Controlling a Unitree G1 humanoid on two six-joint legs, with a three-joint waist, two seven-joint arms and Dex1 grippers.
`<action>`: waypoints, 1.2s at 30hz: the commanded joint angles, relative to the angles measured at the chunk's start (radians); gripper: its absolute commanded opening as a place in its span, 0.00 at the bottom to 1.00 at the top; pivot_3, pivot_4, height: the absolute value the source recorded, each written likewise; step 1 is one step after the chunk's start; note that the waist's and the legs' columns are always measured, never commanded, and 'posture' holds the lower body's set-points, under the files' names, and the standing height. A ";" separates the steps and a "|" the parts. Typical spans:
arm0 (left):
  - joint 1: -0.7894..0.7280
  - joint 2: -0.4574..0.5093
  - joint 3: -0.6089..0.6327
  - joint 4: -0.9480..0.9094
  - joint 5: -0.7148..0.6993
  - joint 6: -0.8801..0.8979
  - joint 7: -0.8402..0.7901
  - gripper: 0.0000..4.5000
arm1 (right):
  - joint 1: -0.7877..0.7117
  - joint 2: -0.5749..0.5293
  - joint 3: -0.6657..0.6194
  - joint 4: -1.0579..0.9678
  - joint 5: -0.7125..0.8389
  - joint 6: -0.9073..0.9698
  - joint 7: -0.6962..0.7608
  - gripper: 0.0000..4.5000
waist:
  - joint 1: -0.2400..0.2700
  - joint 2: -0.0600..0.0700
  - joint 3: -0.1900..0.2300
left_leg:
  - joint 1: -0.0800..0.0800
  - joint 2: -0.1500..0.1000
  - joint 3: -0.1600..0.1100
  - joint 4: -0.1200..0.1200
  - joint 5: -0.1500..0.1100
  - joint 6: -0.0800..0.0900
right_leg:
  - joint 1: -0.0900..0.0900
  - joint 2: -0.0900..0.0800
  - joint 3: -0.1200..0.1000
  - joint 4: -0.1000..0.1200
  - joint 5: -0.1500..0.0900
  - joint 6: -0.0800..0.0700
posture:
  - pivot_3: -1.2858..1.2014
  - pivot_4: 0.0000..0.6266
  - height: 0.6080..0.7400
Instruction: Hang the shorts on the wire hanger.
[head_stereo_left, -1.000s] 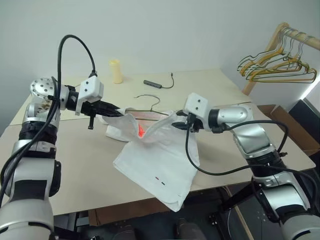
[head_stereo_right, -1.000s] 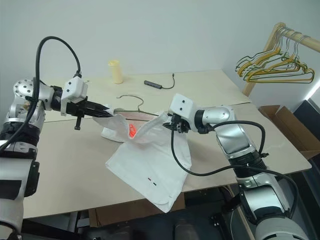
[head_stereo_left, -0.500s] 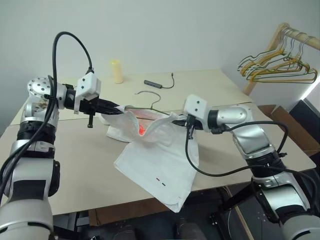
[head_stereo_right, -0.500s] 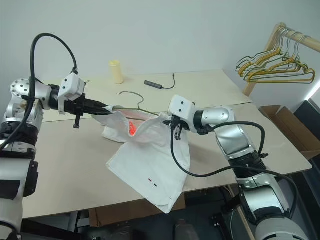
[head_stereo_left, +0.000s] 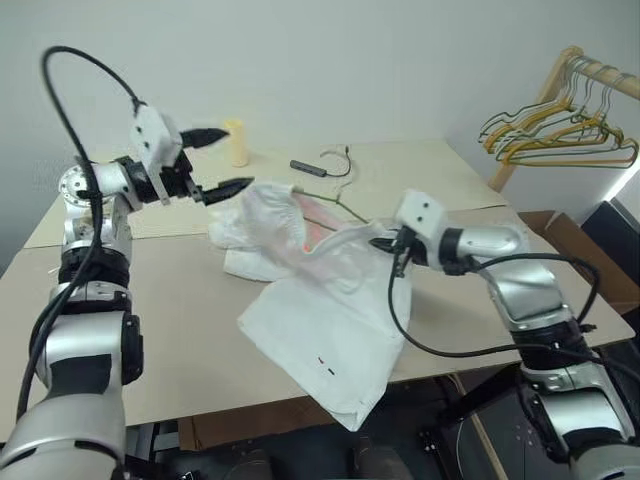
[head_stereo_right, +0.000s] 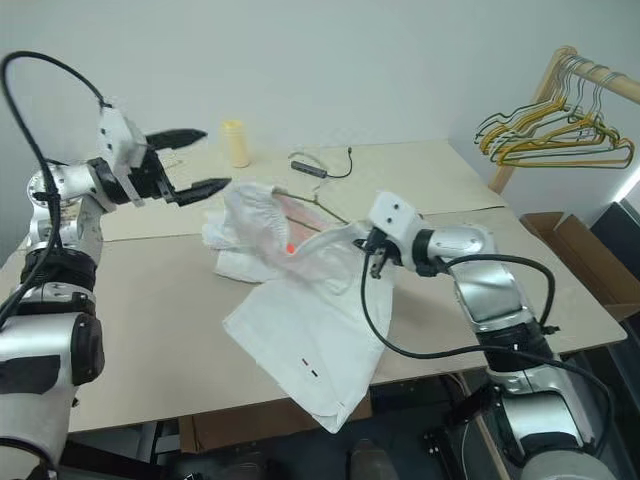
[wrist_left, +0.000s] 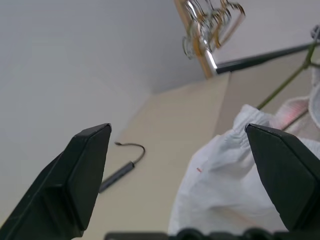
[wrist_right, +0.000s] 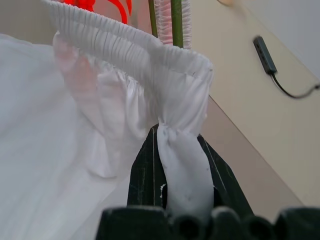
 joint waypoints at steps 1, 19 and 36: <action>0.072 -0.016 0.052 -0.159 -0.085 0.101 0.037 0.99 | 0.013 -0.027 -0.126 -0.059 0.021 0.241 -0.099 0.00 | -0.001 0.000 0.000 | 0.001 0.000 0.000 0.000 0.000 0.000 | 0.000 0.000 0.000 0.000 0.000 0.000 | 0.47 0.00 1.00; 0.301 -0.044 0.042 -0.535 -0.223 0.370 0.023 0.99 | -0.091 -0.254 -0.512 0.258 -0.037 0.806 -0.481 0.00 | -0.060 0.001 0.000 | 0.004 -0.001 0.000 0.000 0.000 0.000 | 0.003 0.000 0.001 0.000 0.000 0.000 | 0.44 0.00 1.00; 0.352 -0.059 0.073 -0.659 -0.377 0.473 -0.056 0.99 | -0.273 -0.107 -0.677 0.346 -0.155 0.535 -0.981 0.00 | -0.136 0.005 0.000 | 0.006 -0.002 -0.001 -0.001 0.000 0.000 | 0.004 0.000 0.007 -0.001 0.000 0.004 | 0.44 0.00 1.00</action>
